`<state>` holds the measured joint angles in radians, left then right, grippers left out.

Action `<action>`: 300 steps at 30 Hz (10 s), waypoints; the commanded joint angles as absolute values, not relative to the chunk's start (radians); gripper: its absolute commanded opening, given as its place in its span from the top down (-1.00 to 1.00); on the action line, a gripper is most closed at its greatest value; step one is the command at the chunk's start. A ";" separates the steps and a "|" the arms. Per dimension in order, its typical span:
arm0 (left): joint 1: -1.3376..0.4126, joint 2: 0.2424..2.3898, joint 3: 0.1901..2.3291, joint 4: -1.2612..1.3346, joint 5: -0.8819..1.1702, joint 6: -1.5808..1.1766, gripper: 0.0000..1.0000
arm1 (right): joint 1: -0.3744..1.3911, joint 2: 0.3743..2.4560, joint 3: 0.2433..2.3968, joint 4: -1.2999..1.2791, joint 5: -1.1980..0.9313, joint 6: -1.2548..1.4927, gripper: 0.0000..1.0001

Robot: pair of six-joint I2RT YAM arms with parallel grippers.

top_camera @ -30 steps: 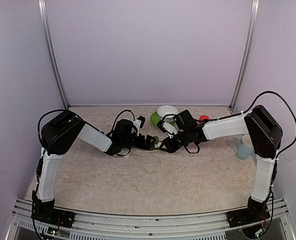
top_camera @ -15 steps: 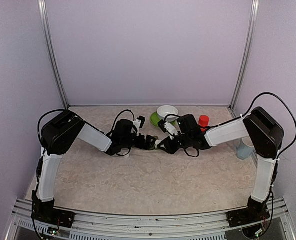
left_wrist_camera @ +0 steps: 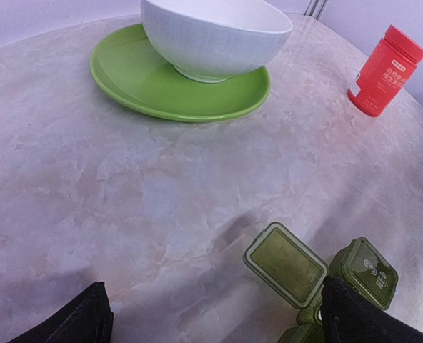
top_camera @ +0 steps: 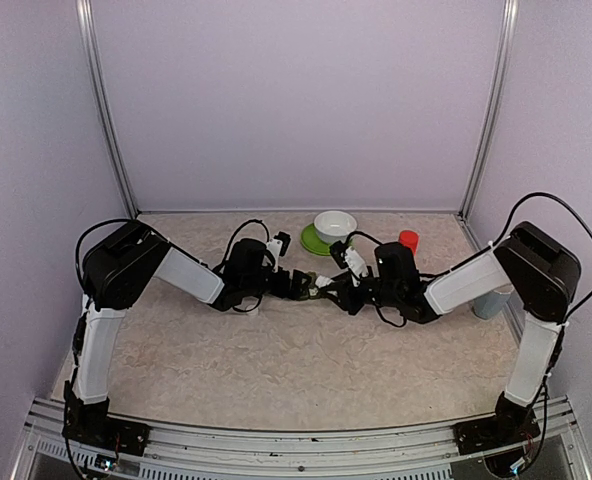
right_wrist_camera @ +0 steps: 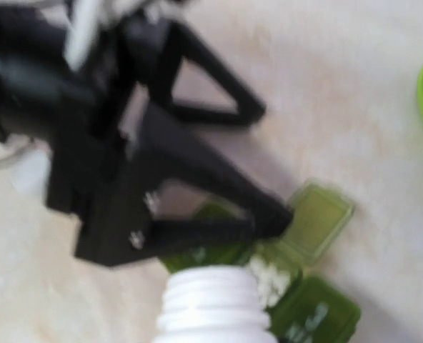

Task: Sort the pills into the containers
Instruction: Pour the pill into the compartment of the pill container, then close the lid of the pill bottle, then screw the lid of the pill bottle onto the pill bottle.

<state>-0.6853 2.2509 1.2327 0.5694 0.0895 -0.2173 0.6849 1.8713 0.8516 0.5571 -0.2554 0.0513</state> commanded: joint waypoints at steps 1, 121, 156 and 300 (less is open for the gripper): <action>-0.676 2.261 1.224 0.591 0.082 -0.226 -0.97 | 0.693 1.802 0.784 0.821 -0.273 0.049 0.65; -0.798 1.510 0.932 0.251 0.266 -0.340 0.41 | 0.806 1.278 0.546 0.857 -0.323 -0.111 0.55; -0.841 1.538 0.894 0.738 0.683 -0.675 0.40 | 0.921 1.344 0.622 0.902 -0.278 -0.126 0.56; -0.807 1.445 0.861 0.718 0.546 -0.713 -0.87 | 1.052 1.495 0.778 0.863 0.138 -0.137 0.61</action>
<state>-0.8040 1.4437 0.8734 0.6819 0.5266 -0.7139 1.0573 1.4952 0.7727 0.8200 0.1368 -0.1535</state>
